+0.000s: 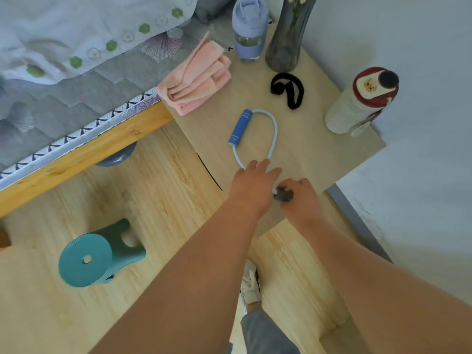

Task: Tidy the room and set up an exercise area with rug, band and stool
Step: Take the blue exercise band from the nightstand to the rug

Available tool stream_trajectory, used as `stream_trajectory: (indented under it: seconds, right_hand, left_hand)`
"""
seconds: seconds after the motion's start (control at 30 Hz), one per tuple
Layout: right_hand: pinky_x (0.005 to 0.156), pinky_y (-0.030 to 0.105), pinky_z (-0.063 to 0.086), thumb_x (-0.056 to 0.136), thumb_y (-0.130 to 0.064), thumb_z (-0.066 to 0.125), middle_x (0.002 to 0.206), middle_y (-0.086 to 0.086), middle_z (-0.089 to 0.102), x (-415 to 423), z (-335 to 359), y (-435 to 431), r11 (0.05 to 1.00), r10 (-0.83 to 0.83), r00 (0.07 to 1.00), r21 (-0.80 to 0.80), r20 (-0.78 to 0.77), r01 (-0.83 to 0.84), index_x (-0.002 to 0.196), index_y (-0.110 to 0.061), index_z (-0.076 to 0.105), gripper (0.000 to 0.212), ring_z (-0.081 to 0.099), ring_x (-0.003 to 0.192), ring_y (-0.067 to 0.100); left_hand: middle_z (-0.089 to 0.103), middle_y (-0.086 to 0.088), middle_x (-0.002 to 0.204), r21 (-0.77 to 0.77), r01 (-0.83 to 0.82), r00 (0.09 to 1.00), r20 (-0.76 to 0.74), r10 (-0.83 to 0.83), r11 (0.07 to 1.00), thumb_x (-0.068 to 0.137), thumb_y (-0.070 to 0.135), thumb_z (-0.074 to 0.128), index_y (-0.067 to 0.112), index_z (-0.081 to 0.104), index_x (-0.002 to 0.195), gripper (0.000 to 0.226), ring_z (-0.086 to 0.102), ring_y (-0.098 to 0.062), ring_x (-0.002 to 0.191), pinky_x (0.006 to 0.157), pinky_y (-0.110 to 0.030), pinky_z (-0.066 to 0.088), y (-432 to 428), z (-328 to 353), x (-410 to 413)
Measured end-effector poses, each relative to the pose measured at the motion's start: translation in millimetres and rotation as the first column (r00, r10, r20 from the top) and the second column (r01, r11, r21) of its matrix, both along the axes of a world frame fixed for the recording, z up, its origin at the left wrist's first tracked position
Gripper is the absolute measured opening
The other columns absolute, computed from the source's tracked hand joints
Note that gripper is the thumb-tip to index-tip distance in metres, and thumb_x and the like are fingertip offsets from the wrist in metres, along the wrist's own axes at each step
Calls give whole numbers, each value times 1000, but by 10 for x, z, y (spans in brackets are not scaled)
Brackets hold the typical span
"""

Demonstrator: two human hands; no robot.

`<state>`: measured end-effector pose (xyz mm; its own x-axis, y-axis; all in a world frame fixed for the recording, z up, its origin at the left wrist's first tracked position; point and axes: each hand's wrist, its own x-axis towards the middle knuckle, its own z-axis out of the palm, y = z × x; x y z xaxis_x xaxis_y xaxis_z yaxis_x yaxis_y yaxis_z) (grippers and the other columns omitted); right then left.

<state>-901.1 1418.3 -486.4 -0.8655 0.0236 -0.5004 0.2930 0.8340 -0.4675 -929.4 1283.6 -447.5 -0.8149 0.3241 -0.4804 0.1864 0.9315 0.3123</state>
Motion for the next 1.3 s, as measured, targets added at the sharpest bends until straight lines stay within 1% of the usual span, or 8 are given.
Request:
stream_trajectory:
  seconds: [0.2, 0.37, 0.57, 0.73, 0.8, 1.0, 1.17, 1.3]
  right_hand:
    - [63, 21, 38, 72, -17, 50, 94, 2, 66, -143, 229, -14, 976, -135, 990, -176, -41, 126, 88, -29, 73, 30, 60, 81, 15]
    - [65, 26, 41, 85, -15, 55, 89, 0, 69, -261, 549, -318, 962, -168, 984, -229, -62, 150, 93, -17, 73, 19, 60, 83, 18]
    - [57, 26, 39, 84, -28, 62, 66, 0, 61, -182, 749, -939, 972, 145, 987, -196, 70, -129, 91, -19, 68, 12, 58, 63, 18]
    - [49, 23, 33, 80, -6, 64, 82, 9, 64, 131, 721, -1570, 853, 516, 811, -75, 277, -517, 93, -7, 68, 13, 48, 59, 14]
    - [49, 23, 31, 83, -13, 64, 71, 3, 56, 212, 737, -1709, 829, 541, 784, -33, 304, -559, 84, -11, 64, 2, 45, 56, 13]
    - [65, 31, 37, 91, -42, 54, 82, 21, 62, 946, 614, -2437, 822, 563, 791, -70, 239, -565, 88, 0, 63, 43, 58, 69, 27]
    - [60, 30, 35, 92, -36, 48, 72, 10, 54, 1803, 624, -3358, 782, 621, 768, -68, 157, -619, 71, -10, 50, 33, 51, 65, 24]
    - [48, 29, 29, 91, -39, 51, 63, 3, 46, 2590, 729, -3968, 658, 738, 648, 10, 188, -753, 63, -14, 43, 38, 44, 59, 22]
  left_hand:
    - [14, -5, 160, -139, 10, 1000, -10, -11, 990, 90, 17, 55, 23, 51, 133, 44, 3, -27, 149, 120, -47, 10, -181, 60, 67]
    - [63, -8, 98, 34, -329, 942, -61, 331, 944, 88, 20, 52, 13, 61, 96, 14, 58, -27, 99, 78, -29, 36, -488, 283, 211]
    - [43, 5, 66, 157, -740, 671, 121, 731, 654, 94, 31, 50, 17, 47, 75, 24, 49, -17, 70, 59, -27, 35, -1293, 417, 677]
    - [45, 4, 67, 111, -923, 381, 126, 916, 368, 95, 39, 45, 18, 43, 74, 30, 45, -13, 59, 54, -26, 32, -2044, 382, 1456]
    - [45, 4, 64, 62, -938, 346, 116, 931, 341, 93, 43, 48, 18, 45, 72, 33, 45, -13, 57, 50, -26, 30, -2226, 367, 1710]
    - [42, 3, 61, -142, -916, 329, 275, 904, 376, 81, 39, 68, 15, 43, 65, 38, 42, -11, 53, 48, -23, 29, -2748, 368, 3078]
    - [56, 2, 90, -288, -901, 190, 411, 892, 325, 73, 35, 76, 19, 54, 93, 34, 54, -17, 78, 64, -26, 39, -3026, 286, 4615]
    - [61, -3, 69, -190, -981, -134, 468, 873, -49, 76, 39, 74, 12, 58, 69, 33, 58, -20, 72, 66, -28, 42, -3127, 213, 5621]
